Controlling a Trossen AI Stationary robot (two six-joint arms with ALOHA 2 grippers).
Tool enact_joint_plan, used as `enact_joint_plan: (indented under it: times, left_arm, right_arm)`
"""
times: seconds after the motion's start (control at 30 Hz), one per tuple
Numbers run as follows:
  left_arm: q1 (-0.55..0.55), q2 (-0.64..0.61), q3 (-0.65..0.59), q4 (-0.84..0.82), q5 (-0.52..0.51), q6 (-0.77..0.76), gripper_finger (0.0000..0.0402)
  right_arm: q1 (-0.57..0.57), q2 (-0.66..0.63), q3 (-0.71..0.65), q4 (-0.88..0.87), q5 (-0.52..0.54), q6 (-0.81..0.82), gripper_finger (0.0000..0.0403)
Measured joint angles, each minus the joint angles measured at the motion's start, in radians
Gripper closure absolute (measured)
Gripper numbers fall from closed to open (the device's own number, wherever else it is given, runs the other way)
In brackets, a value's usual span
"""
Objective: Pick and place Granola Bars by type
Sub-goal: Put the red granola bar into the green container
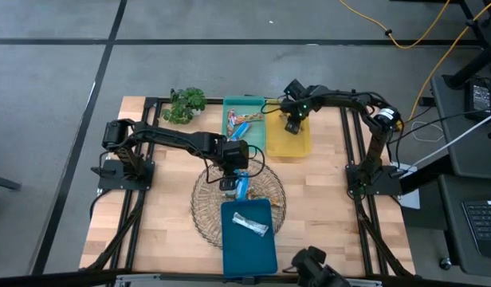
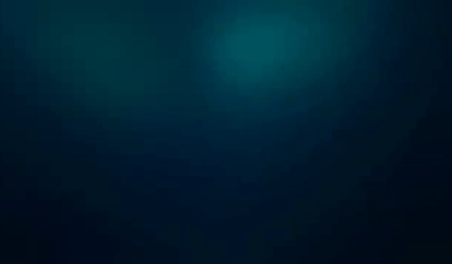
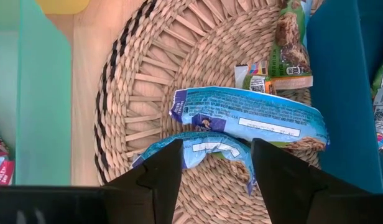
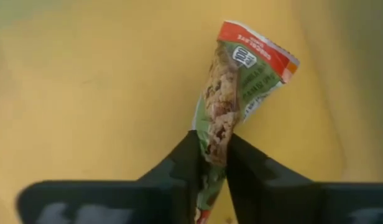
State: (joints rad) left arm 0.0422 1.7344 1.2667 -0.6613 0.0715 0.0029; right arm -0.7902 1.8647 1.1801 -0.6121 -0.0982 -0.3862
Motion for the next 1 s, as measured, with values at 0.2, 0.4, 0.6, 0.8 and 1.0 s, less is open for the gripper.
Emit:
enact_joint_plan:
  times: [0.2, 0.4, 0.6, 0.8, 1.0]
  left_arm:
    - [0.0, 0.0, 0.0, 0.0, 0.0, 0.0, 0.0219]
    - [0.0, 0.0, 0.0, 0.004, 0.0, 0.0, 0.0221]
    - [0.0, 0.0, 0.0, 0.008, 0.0, 0.0, 0.0222]
    - [0.0, 0.0, 0.0, 0.008, 0.0, 0.0, 0.0226]
    - [0.0, 0.0, 0.0, 0.008, 0.0, 0.0, 0.0227]
  right_arm:
    - [0.001, -0.092, 0.011, -0.012, 0.0, -0.003, 0.0364]
    - [0.001, -0.197, 0.097, -0.094, -0.001, 0.011, 0.0353]
    - [0.024, -0.264, 0.254, -0.185, -0.034, 0.015, 0.0361]
    - [0.08, -0.262, 0.444, -0.275, -0.036, 0.015, 0.0363]
    - [0.141, -0.232, 0.581, -0.265, -0.039, 0.008, 0.036]
